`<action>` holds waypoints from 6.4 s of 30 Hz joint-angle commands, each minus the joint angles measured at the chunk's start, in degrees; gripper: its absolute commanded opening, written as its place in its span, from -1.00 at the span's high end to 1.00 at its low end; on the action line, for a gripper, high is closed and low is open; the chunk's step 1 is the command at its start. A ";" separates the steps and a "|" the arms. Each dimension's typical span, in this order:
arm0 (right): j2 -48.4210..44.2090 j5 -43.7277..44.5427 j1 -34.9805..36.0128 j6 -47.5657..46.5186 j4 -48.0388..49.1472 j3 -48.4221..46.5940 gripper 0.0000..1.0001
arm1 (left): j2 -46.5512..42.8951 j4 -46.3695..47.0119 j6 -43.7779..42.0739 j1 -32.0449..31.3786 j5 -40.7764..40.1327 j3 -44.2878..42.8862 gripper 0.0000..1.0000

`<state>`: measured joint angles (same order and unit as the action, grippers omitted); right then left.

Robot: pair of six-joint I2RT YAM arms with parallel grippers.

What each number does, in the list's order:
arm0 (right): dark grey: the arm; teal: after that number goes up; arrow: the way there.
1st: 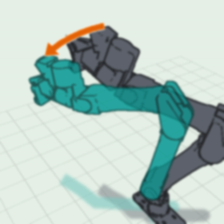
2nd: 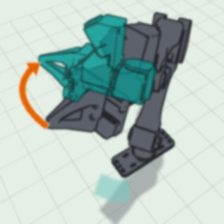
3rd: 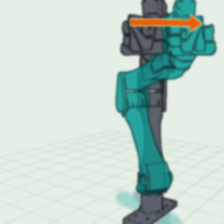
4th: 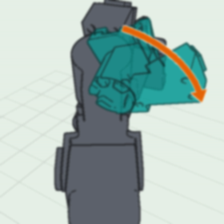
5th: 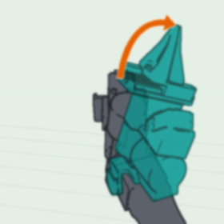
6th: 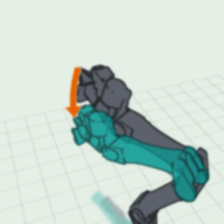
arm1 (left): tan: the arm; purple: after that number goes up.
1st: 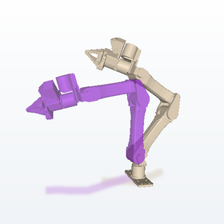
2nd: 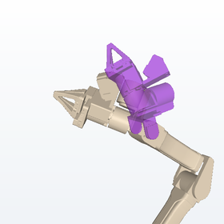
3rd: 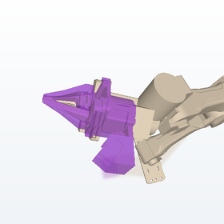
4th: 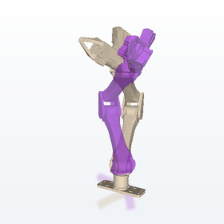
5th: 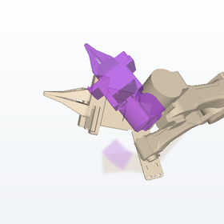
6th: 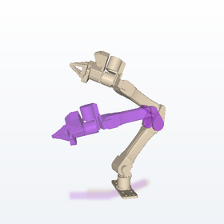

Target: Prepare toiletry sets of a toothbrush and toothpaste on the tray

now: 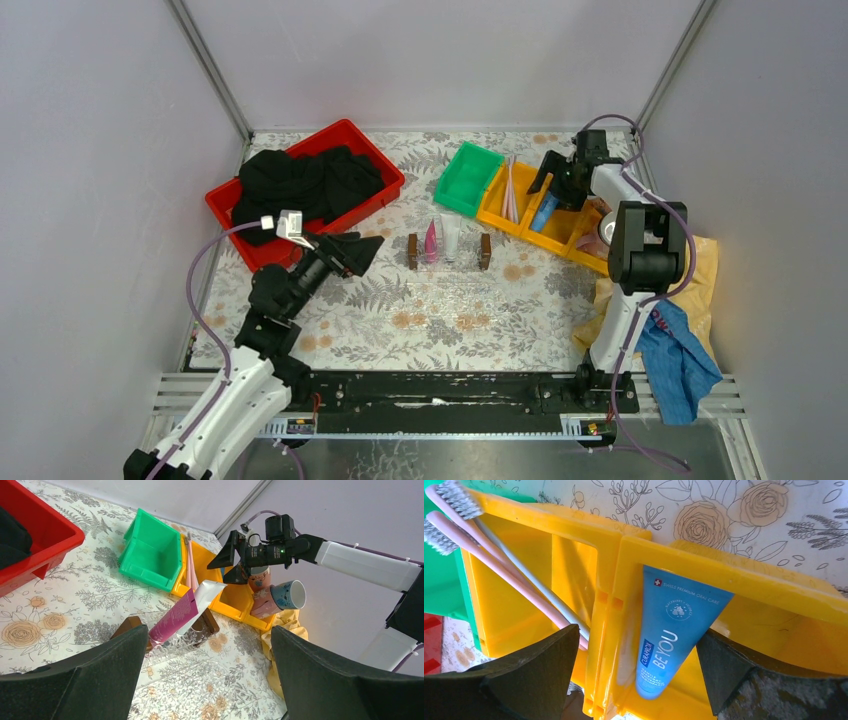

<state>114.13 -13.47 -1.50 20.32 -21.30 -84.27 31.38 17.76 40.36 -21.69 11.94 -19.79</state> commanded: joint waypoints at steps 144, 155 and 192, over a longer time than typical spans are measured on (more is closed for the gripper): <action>-45.70 -70.78 9.67 -5.82 6.65 8.81 1.00 | 47.95 47.92 4.22 -36.47 -7.66 -21.56 -0.41; -45.66 -69.82 10.96 -9.62 5.62 11.05 0.27 | 44.95 48.39 1.17 -36.57 -4.23 -17.58 0.86; -39.59 -54.00 22.62 -47.43 -32.60 -1.67 0.39 | 30.94 8.88 -20.94 -36.29 -1.00 -21.02 0.88</action>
<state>74.85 -65.30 20.80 -27.14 -54.89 -84.66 63.33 22.59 20.38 -58.08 11.97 -41.32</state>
